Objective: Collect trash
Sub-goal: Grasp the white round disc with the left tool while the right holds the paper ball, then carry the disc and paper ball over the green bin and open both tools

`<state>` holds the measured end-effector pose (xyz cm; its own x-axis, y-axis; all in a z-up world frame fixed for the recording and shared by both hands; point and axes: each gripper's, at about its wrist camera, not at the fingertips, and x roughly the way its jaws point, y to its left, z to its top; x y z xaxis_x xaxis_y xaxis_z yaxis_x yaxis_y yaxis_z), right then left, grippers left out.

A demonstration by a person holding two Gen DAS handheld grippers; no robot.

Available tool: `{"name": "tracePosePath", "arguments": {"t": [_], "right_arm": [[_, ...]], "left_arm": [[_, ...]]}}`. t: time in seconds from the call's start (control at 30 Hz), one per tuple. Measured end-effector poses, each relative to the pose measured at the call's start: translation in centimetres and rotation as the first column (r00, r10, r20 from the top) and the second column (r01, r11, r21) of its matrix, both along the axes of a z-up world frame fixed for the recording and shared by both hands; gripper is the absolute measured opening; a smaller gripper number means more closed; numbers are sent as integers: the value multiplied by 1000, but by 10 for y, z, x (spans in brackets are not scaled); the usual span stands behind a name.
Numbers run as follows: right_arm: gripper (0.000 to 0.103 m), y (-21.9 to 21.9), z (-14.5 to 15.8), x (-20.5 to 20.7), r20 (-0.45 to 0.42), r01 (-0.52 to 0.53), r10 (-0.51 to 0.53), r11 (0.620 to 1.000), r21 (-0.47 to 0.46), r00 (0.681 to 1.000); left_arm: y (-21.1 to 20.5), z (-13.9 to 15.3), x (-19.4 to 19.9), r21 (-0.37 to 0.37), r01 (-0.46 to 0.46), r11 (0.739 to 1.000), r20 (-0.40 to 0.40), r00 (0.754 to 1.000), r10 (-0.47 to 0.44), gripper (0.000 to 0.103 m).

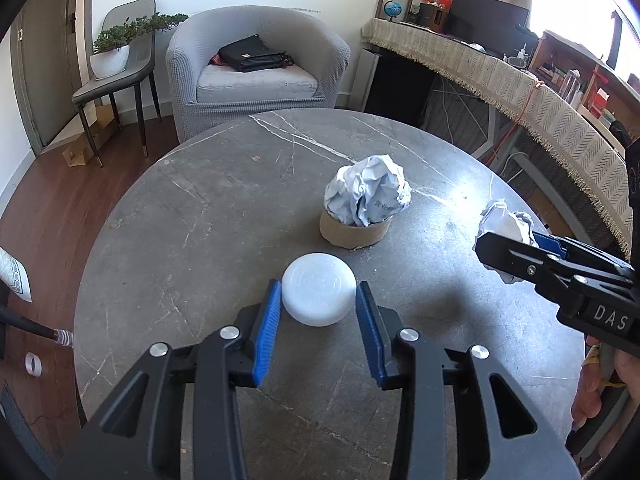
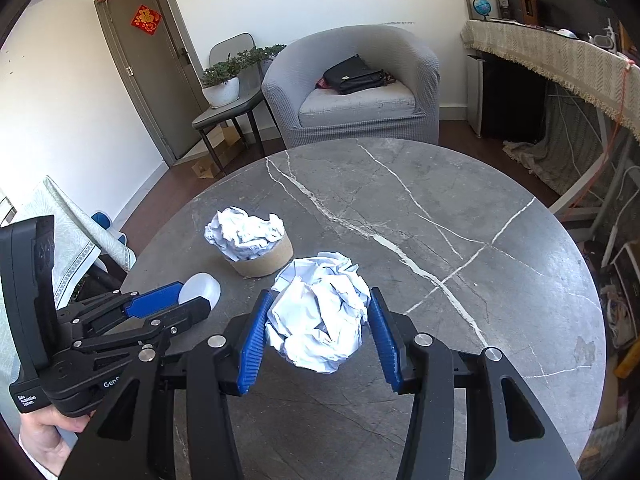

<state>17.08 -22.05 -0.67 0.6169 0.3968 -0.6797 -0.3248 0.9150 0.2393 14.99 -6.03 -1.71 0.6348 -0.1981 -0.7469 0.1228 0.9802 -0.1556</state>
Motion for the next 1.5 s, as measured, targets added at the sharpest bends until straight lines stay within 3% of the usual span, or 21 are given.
{"name": "tracePosePath", "arguments": {"t": [0.73,1.2,1.5], "right_arm": [[49,113,8,0,17,-154,154,988,6,988],[49,185,9,-3,28,-239,239,971,2,971],[49,237,4,-8,24,-314,314,949,-27,949]], "left_arm": [[99,21,-31,-5,-99,995,73,992,99,41],[168,23,-54,26,-190,981,74,979,188,41],[209,8,-72,78,-224,971,37,974,222,41]]}}
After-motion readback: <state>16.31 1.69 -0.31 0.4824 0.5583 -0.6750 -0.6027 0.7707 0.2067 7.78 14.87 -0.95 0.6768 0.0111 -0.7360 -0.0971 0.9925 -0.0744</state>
